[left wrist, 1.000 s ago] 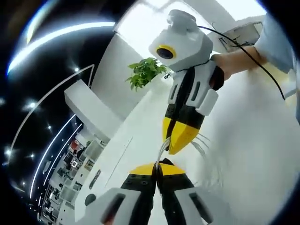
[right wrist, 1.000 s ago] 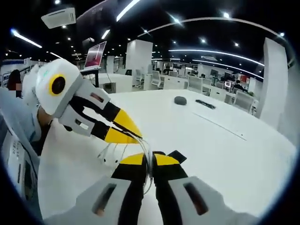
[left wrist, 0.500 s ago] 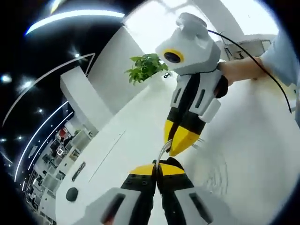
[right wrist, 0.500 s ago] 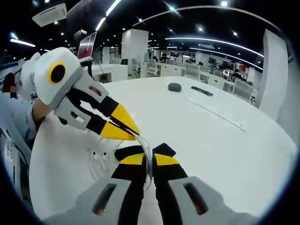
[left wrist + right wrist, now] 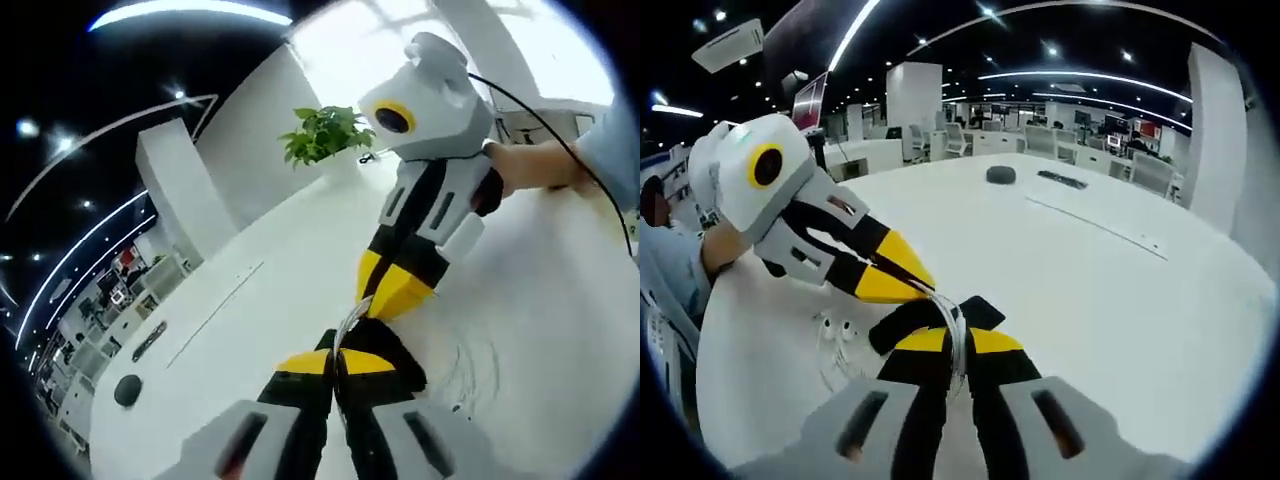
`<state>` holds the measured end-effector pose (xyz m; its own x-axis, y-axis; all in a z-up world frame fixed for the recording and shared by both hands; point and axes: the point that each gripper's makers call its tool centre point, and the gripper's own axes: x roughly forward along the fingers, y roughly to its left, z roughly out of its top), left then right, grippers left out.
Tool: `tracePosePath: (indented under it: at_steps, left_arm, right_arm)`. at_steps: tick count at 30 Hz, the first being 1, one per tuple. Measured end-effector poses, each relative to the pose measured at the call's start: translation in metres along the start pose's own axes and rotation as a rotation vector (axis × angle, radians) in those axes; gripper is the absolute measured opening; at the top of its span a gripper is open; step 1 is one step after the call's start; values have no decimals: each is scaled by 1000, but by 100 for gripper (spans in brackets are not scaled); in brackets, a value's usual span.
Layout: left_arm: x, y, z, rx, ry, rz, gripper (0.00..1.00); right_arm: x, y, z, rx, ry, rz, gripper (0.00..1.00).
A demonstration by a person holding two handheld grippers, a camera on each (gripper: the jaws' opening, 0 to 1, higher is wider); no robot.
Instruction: Peel open the Velcro strap on the desktop, arrange the wired earphones neatly onto it, and close the Velcro strap to secure them.
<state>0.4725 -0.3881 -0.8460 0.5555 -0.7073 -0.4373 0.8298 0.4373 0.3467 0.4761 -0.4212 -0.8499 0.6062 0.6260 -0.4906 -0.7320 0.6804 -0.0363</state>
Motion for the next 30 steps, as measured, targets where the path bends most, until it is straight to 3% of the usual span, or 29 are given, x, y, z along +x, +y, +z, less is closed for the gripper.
tracePosePath:
  at_steps: [14,30]
  left_arm:
    - [6,3,-8,-95,17,-11,6]
    - [5,0,-12,-95,23,-14,7]
  right_arm:
    - [4,-5,-5,72,3,8,9]
    - [-1,-3,-5,47,4,8,9]
